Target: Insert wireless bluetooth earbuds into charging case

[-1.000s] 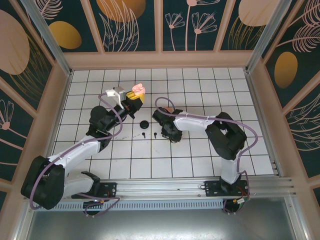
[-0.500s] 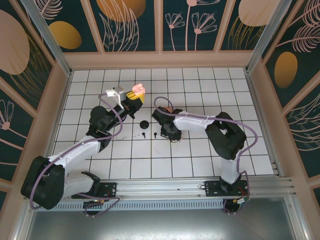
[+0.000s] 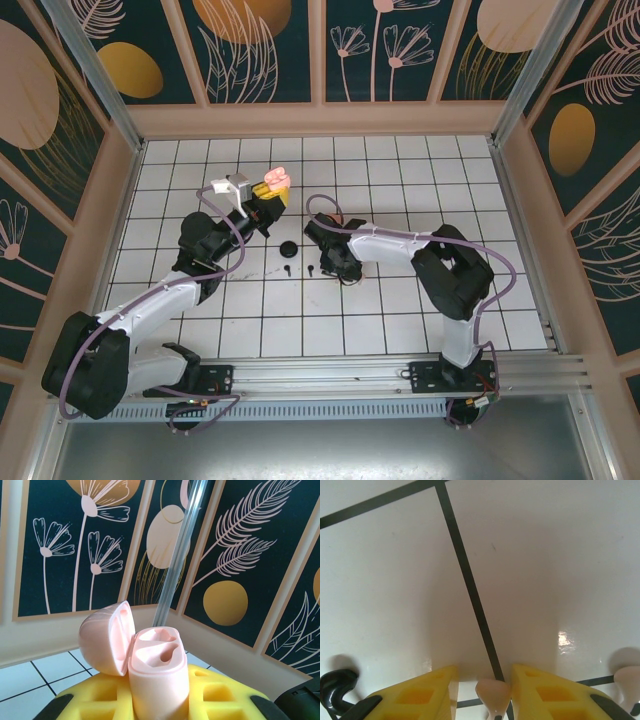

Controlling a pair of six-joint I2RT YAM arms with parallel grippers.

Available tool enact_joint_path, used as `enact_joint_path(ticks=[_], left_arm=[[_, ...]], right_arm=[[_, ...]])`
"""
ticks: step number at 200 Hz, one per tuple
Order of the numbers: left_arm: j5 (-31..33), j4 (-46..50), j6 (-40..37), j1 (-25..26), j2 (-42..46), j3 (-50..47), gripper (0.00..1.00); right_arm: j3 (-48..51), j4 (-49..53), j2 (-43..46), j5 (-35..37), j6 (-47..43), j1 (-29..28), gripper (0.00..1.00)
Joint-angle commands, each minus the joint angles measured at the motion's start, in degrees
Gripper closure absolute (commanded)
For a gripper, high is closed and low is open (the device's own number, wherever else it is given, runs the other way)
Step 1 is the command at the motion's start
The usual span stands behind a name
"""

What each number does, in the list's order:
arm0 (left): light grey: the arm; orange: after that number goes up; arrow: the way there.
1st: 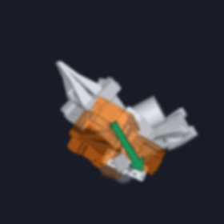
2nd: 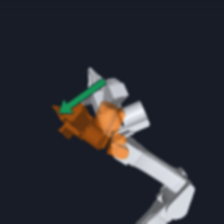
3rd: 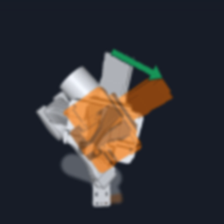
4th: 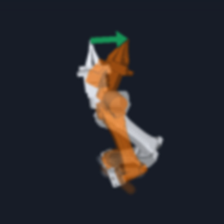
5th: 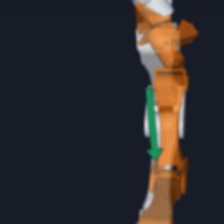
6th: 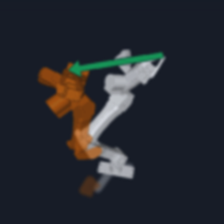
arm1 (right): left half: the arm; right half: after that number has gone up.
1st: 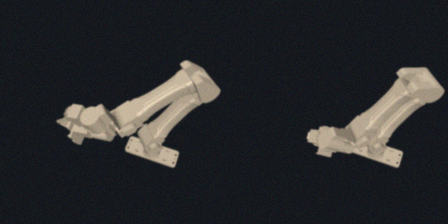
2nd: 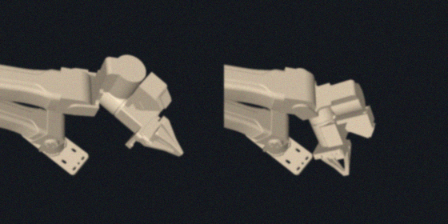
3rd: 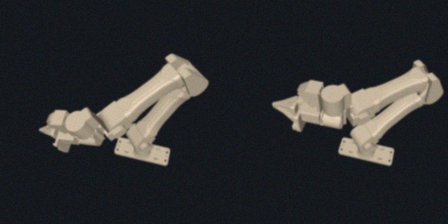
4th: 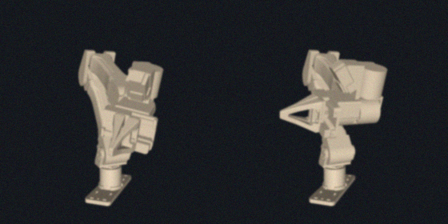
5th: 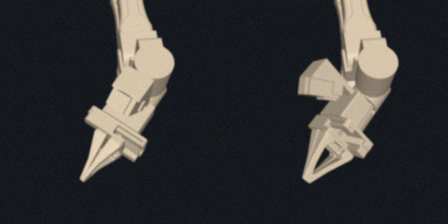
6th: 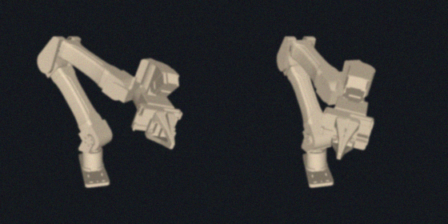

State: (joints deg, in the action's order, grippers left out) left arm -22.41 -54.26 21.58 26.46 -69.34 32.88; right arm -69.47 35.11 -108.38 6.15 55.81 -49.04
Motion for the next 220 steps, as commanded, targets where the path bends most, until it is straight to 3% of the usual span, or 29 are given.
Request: enact_joint_path(ticks=[1, 141, 220], left_arm=[[0.09, -2.21, 0.59, -0.18, 1.49, -0.44, 1.0], [-0.09, -2.6, 0.79, -0.18, 1.07, 0.17, 1.0], [-0.15, -2.8, 1.32, -0.18, 0.83, 0.43, 1.0]], right_arm=[[0.2, 1.24, -0.19, -0.88, -0.27, -0.79, 0.67], [1.5, 2.15, 0.0, -0.79, 0.95, -2.12, 0.68], [1.88, 0.93, -0.08, -1.23, 0.47, -2.3, 0.79]])
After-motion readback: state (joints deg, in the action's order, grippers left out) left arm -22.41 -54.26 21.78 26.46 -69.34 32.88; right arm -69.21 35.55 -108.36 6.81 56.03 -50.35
